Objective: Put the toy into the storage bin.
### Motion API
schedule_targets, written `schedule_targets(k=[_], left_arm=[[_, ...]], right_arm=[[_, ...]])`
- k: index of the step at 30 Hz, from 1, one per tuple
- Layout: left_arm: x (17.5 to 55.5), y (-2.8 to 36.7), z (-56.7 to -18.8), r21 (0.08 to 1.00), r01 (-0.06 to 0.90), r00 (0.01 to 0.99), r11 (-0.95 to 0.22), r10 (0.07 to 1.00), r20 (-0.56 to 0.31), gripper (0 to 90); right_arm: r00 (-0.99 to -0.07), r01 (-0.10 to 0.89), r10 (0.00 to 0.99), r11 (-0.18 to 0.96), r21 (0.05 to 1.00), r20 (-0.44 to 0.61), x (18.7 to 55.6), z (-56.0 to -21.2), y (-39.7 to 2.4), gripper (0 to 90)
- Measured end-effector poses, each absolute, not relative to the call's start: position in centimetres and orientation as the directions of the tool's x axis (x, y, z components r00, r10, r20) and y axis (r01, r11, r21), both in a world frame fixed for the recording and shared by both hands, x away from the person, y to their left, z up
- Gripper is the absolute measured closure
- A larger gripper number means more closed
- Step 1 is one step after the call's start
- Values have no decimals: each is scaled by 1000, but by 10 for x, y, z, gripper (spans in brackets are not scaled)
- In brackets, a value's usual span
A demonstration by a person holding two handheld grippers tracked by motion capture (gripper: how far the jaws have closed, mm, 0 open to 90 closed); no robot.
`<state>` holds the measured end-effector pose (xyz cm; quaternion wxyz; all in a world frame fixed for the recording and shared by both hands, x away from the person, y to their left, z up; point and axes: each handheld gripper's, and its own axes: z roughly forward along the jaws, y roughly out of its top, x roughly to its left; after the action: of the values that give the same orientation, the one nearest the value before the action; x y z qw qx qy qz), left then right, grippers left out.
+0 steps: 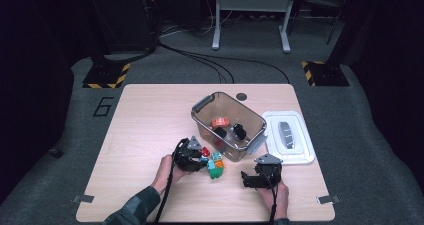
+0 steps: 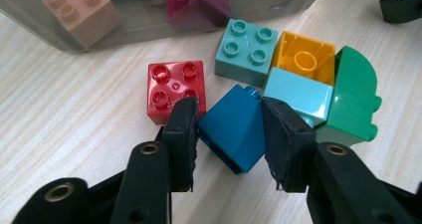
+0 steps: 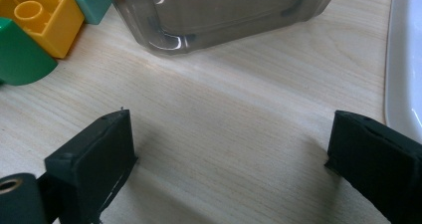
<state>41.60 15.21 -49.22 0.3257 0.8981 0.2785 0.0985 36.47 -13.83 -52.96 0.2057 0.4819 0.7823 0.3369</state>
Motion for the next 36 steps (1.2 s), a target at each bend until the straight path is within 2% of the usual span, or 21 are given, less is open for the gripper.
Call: schedule_targets(k=[5, 13, 36], left_arm=[[416, 153, -497, 613, 455, 819, -645, 574, -4, 585], [415, 159, -497, 621, 460, 813, -635, 582, -8, 595], [425, 197, -465, 671, 483, 765, -563, 643, -12, 596]], right_arm=[[-451, 616, 893, 309, 725, 3, 365, -530, -138, 36], [-450, 616, 893, 308, 725, 4, 365, -530, -138, 37], [-445, 619, 896, 302, 725, 7, 365, -530, -138, 36]])
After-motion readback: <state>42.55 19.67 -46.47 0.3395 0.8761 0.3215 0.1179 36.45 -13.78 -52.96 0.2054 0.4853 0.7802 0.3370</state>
